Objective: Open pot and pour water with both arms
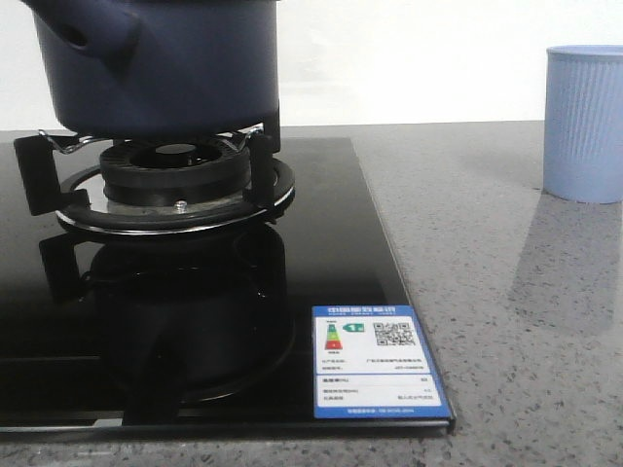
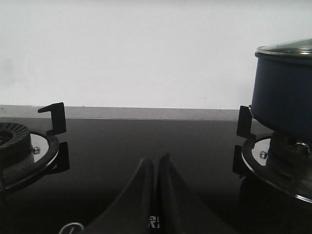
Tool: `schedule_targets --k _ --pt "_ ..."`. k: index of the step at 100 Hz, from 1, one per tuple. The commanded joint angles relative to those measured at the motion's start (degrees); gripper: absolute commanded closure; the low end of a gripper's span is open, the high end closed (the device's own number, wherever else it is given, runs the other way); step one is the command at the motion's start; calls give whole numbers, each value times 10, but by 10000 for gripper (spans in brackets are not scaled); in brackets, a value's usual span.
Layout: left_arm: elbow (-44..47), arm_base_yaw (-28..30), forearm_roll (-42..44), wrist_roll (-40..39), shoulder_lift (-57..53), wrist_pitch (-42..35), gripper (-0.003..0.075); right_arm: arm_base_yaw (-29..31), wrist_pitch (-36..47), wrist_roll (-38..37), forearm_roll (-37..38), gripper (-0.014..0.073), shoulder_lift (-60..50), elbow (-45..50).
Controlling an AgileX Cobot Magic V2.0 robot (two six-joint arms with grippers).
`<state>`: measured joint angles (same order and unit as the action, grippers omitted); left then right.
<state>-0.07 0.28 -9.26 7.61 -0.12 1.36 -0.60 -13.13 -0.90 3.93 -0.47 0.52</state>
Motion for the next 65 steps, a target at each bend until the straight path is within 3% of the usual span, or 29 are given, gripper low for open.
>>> schedule_targets --k 1,65 --pt "8 -6 0 -4 -15 -41 736 0 45 -1 1 655 -12 10" --pt "8 -6 0 -4 -15 -41 736 0 49 -1 1 655 -12 10"
